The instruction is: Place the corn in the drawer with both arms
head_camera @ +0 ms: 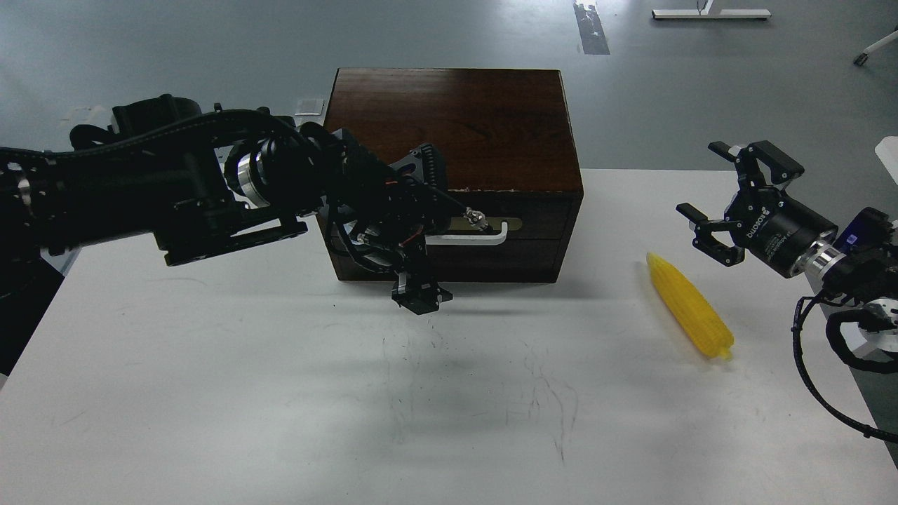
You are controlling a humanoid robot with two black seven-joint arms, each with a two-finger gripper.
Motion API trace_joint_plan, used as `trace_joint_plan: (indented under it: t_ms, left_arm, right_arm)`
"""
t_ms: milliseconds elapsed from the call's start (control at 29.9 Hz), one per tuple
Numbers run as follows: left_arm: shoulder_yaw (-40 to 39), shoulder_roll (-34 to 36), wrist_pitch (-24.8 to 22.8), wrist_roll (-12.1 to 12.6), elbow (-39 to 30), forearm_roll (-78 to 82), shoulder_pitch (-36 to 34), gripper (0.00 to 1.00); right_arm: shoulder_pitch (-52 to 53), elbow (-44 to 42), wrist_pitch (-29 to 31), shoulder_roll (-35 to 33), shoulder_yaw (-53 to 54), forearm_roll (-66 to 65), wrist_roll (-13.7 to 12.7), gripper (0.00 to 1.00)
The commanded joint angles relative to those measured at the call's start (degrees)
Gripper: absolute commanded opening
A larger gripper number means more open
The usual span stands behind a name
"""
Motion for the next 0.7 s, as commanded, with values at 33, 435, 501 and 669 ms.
trace_joint_plan:
  t_ms: [33,435,501,669]
  left_arm:
    - [0.30,0.05,0.00,0.00,-1.59,-0.07,0.03,0.98]
    - [1.44,0.93,0.00,0.00,-10.20,-0.34,-1.20,0.98]
    - [1.44,0.93,0.00,0.00,-11.43,-0.51,-1.99,0.98]
    - [1.44,1.10,0.00,0.00,-14.86,-0.51,-2.43,0.98]
  right_arm:
    - [0.00,0.00,0.00,0.00,0.02,0.00,0.00,1.00]
    - [-0.09,0.00,0.00,0.00,0.02,0.00,0.00,1.00]
    - [-0.09,-0.26,0.00,0.00,0.02,0.00,0.00,1.00]
    - [-0.09,-0.44,0.00,0.00,0.02,0.00,0.00,1.00]
